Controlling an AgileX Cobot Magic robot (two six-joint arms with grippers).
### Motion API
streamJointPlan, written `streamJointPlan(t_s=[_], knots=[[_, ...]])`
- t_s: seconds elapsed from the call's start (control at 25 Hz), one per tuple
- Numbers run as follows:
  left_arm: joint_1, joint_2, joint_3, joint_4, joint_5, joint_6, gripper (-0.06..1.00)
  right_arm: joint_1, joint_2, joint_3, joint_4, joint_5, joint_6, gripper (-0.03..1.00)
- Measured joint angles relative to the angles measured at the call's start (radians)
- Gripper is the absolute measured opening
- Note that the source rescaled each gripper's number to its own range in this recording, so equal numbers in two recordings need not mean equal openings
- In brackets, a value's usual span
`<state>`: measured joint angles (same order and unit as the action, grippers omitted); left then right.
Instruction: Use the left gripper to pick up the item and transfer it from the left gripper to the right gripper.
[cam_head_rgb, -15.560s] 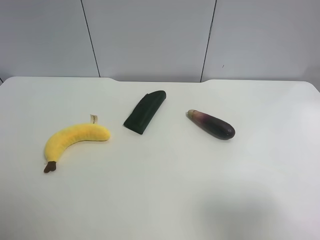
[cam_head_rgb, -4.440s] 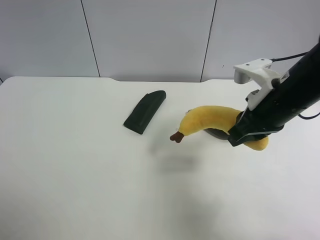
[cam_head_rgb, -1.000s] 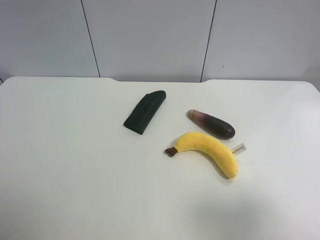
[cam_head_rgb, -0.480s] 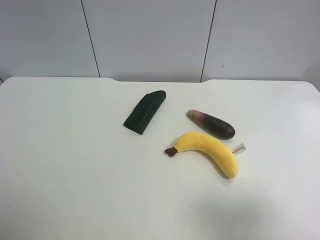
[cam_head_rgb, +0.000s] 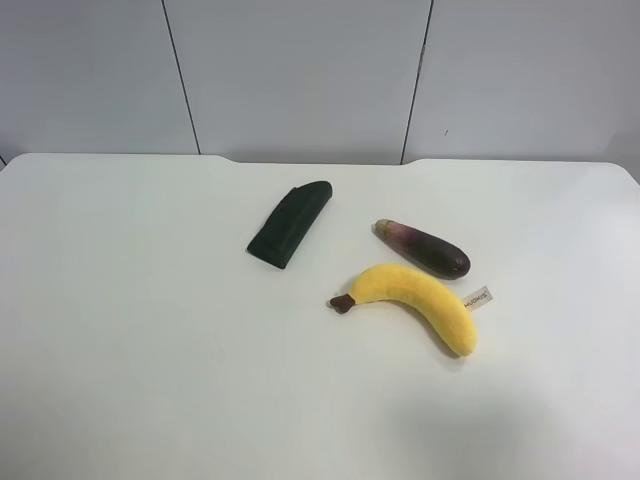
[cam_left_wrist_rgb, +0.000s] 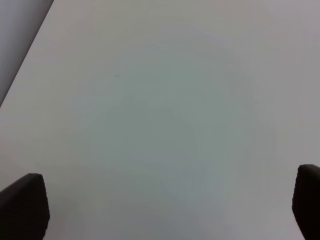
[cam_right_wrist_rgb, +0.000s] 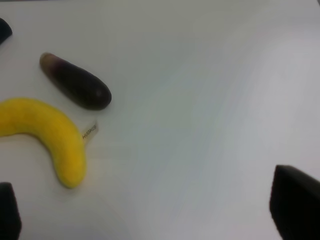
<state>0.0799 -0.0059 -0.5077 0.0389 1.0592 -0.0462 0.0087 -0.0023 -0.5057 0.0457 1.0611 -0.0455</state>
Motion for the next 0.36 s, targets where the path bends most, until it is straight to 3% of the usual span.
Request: streamJointPlan(t_s=[0.36], knots=[[0.0,0.0,0.0,0.0,0.0,0.0,1.0,0.0,0.0,0.0,0.0,0.0,0.0,1.0]])
